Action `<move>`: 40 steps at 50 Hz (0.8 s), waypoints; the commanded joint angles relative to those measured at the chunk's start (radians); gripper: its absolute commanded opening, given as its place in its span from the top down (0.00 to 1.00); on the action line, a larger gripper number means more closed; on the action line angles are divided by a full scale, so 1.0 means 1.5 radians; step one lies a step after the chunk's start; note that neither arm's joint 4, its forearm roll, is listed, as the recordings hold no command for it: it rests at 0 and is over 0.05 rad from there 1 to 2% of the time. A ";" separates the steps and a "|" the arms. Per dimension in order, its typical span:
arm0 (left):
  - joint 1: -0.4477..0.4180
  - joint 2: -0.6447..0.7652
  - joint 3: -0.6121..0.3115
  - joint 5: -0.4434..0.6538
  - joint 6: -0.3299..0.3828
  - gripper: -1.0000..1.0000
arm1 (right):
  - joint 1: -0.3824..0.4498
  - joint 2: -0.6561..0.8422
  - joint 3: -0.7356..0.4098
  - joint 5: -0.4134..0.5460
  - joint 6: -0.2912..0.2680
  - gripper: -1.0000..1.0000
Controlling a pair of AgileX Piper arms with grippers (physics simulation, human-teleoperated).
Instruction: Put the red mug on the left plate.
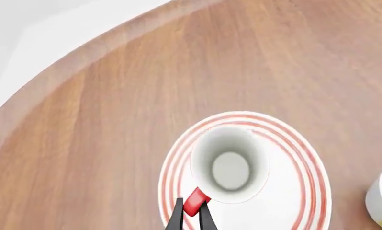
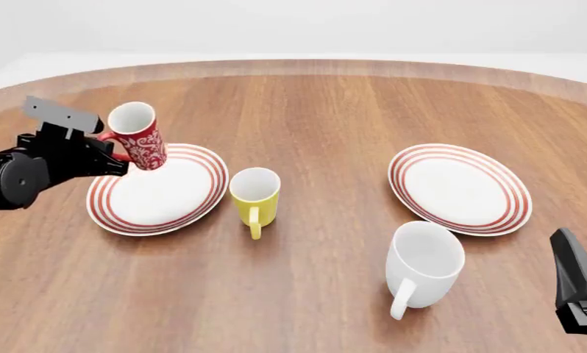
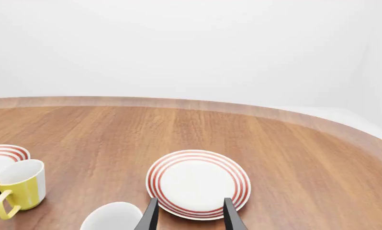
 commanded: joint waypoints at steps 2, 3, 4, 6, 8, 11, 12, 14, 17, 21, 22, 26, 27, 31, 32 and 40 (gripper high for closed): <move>0.007 0.036 0.026 -0.048 -0.002 1.00 | 0.000 0.000 0.000 0.000 0.000 0.00; 0.007 0.037 0.028 -0.050 -0.002 1.00 | 0.000 0.000 0.000 0.000 0.000 0.00; 0.007 0.040 0.028 -0.051 -0.004 1.00 | 0.000 0.000 0.000 0.000 0.000 0.00; 0.006 0.047 0.030 -0.058 -0.008 1.00 | 0.000 0.000 0.000 0.000 0.000 0.00; 0.002 0.058 0.035 -0.068 -0.011 1.00 | 0.000 0.000 0.000 0.000 0.000 0.00; 0.000 0.070 0.038 -0.079 -0.014 1.00 | 0.000 0.000 0.000 0.000 0.000 0.00; 0.000 0.073 0.039 -0.081 -0.014 1.00 | 0.000 0.000 0.000 0.000 0.000 0.00; -0.002 0.077 0.041 -0.084 -0.016 1.00 | 0.000 0.000 0.000 0.000 0.000 0.00; -0.004 0.083 0.040 -0.087 -0.020 1.00 | 0.000 0.000 0.000 0.000 0.000 0.00; -0.007 0.088 0.043 -0.091 -0.022 1.00 | 0.000 0.000 0.000 0.000 0.000 0.00; -0.008 0.089 0.040 -0.090 -0.024 1.00 | 0.000 0.000 0.000 0.000 0.000 0.00; -0.007 0.089 0.037 -0.087 -0.022 1.00 | 0.000 0.000 0.000 0.000 0.000 0.00; -0.008 0.090 0.037 -0.087 -0.023 1.00 | 0.000 0.000 0.000 0.000 0.000 0.00; -0.006 0.089 0.035 -0.086 -0.024 1.00 | 0.000 0.000 0.000 0.000 0.000 0.00; -0.006 0.088 0.036 -0.085 -0.026 1.00 | 0.000 0.000 0.000 0.000 0.000 0.00; -0.009 0.101 0.041 -0.094 -0.030 1.00 | 0.000 0.000 0.000 0.000 0.000 0.00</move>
